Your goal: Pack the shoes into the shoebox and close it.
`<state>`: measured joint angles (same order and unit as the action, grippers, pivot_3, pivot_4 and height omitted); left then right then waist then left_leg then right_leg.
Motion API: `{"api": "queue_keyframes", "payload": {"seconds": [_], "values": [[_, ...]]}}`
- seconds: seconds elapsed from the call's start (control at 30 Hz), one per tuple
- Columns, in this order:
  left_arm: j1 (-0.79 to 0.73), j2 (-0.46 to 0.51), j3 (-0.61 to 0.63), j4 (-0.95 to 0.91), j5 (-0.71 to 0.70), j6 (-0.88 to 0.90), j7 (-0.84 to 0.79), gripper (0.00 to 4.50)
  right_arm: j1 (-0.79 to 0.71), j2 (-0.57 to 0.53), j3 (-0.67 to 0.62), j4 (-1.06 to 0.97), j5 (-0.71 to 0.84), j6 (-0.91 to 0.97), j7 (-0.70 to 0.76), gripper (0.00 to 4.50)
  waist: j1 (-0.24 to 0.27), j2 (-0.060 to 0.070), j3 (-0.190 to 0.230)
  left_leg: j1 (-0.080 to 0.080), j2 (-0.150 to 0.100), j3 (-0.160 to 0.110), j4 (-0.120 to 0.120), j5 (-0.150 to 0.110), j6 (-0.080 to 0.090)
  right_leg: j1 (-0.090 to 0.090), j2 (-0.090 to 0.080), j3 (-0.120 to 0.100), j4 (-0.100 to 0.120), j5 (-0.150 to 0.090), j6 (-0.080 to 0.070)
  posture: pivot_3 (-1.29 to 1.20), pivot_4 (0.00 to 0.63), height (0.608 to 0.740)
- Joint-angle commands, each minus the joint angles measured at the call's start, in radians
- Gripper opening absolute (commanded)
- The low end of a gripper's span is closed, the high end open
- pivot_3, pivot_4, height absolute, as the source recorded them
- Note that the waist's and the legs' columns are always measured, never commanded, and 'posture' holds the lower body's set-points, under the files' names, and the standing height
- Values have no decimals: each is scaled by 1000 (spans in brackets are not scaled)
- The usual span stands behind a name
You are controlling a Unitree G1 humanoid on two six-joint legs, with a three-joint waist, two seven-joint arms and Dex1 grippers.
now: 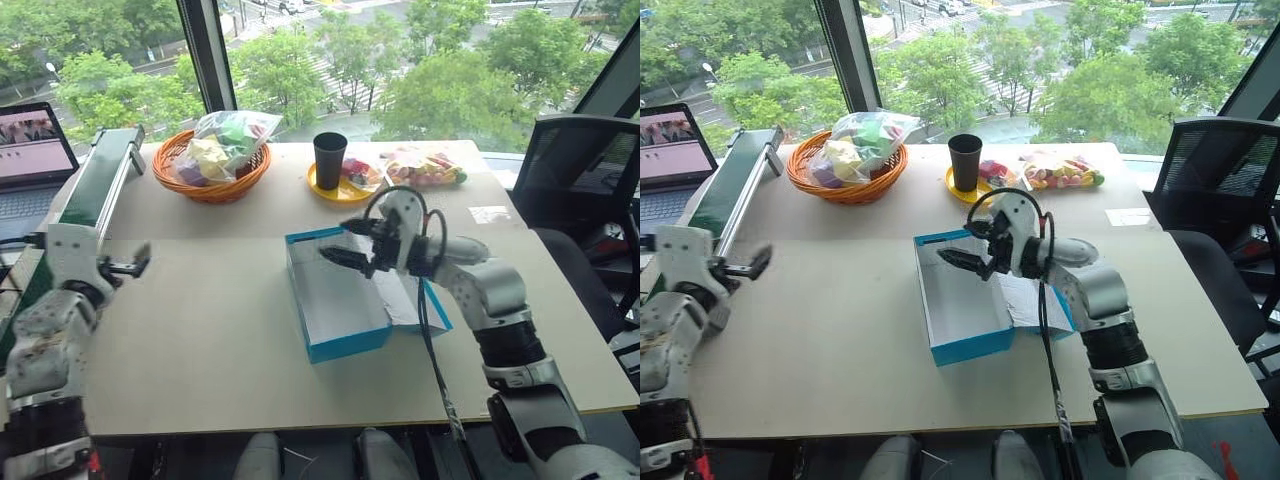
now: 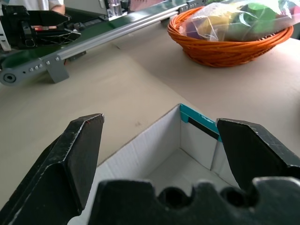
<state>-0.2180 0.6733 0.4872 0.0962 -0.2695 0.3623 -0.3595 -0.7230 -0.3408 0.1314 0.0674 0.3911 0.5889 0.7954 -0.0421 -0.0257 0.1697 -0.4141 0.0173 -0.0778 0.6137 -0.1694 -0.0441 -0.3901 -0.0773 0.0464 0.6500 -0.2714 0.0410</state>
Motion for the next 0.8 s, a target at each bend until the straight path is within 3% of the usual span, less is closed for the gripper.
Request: {"api": "queue_keyframes", "payload": {"seconds": [0.03,0.27,0.53,0.8], "values": [[16,26,61,56,-10,-72,-21,4488,-39,69,11,20,-27,-53,-42,4500,4,0,0,0,0,0,0,0,0,0,0,0,0,0,0,0,150,740],[-43,89,84,265,-22,-199,-101,4488,-10,158,44,-14,-59,-44,-105,4500,6,-1,0,0,0,-1,0,0,0,-1,0,-1,1,0,0,0,150,740],[-195,147,13,548,33,-329,-137,4488,27,157,46,-87,-59,-3,-131,4500,0,-1,0,0,0,0,0,0,0,-3,0,-2,7,0,0,0,150,740],[-309,162,-37,673,33,-368,-196,4488,51,138,32,-121,-61,14,-167,4500,-1,-1,-1,0,0,0,0,0,0,-4,0,-2,8,0,0,0,150,740]]}}
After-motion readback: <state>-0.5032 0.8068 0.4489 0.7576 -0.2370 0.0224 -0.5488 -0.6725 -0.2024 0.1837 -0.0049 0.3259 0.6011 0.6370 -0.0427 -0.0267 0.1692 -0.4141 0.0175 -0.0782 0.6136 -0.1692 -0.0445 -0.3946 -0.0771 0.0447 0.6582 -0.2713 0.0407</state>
